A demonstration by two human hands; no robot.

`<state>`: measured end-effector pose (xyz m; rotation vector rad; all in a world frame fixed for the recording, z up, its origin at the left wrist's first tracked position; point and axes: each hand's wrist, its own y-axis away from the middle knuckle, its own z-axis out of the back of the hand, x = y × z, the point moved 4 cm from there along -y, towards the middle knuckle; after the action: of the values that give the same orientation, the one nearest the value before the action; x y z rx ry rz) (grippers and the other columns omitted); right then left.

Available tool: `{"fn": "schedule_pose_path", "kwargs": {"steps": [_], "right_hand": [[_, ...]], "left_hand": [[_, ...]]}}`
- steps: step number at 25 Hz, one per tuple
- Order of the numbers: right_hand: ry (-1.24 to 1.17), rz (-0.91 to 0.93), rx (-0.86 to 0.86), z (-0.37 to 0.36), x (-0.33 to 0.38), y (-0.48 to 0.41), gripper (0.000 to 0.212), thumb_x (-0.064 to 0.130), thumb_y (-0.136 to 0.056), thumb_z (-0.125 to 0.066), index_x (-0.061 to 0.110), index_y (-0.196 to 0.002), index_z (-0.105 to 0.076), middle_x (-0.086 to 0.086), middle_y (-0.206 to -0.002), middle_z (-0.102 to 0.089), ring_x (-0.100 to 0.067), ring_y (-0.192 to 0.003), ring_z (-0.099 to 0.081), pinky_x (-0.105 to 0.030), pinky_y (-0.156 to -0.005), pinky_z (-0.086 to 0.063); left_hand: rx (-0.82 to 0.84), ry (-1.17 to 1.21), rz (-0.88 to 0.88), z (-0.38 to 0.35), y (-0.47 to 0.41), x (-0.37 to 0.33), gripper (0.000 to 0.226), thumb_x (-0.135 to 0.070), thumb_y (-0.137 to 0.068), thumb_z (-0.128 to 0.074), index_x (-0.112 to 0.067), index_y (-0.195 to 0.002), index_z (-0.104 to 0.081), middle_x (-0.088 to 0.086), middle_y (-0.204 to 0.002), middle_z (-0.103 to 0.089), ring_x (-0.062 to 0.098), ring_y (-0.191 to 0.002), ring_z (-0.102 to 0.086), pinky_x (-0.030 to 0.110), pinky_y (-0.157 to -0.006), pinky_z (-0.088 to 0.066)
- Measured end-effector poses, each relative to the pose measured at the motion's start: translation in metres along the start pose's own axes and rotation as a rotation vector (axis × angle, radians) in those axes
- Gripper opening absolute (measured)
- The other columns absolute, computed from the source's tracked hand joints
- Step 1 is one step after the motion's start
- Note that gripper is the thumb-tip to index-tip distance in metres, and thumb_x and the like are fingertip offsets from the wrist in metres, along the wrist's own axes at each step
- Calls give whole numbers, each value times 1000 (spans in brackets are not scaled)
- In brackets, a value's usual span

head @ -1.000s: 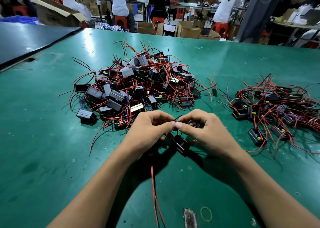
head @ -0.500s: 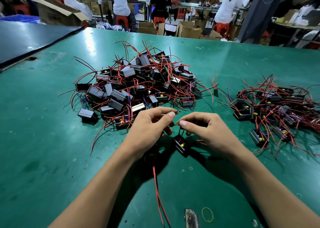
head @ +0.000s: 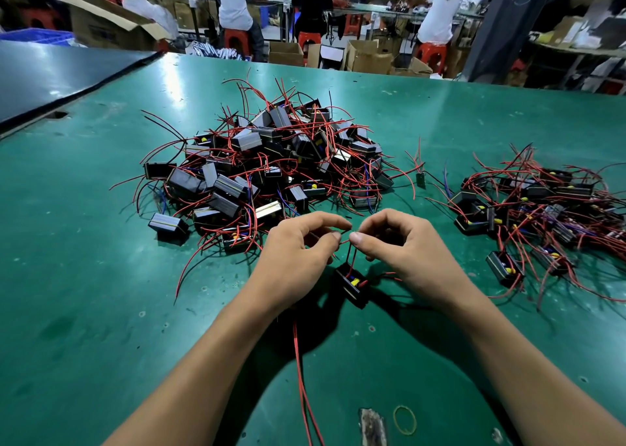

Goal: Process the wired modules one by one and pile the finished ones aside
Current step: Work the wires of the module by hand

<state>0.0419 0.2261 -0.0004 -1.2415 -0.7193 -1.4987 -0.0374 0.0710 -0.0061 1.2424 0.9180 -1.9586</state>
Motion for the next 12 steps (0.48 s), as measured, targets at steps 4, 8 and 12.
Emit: {"fn": "schedule_pose_path", "kwargs": {"steps": [4,8,12], "right_hand": [[51,33,-23,1,-1,-2,9,19,-85,-79,21,-90,-70,7,-74,-69,-9,-64,-59,-20,-59,-49],[84,60,-13,1,-1,-1,6,23,-85,-79,24,-87,-74,9,-70,-68,-9,-61,-53,-22,-58,-43],[73,74,-21,2,1,0,4,22,-85,-79,21,-86,-75,9,-68,-67,-7,-60,-53,-19,-57,-41]], "left_hand": [[-15,-53,-19,1,0,-1,22,-13,-93,-61,-27,-97,-77,-12,-72,-69,5,-66,-63,21,-64,-51],[-11,-72,-26,1,1,-1,17,-16,-92,-63,-25,-95,-76,-10,-75,-71,11,-71,-65,27,-67,-54],[5,-54,-33,2,2,-4,12,-18,-90,-67,-25,-94,-77,-14,-72,-70,2,-67,-63,16,-62,-49]]}}
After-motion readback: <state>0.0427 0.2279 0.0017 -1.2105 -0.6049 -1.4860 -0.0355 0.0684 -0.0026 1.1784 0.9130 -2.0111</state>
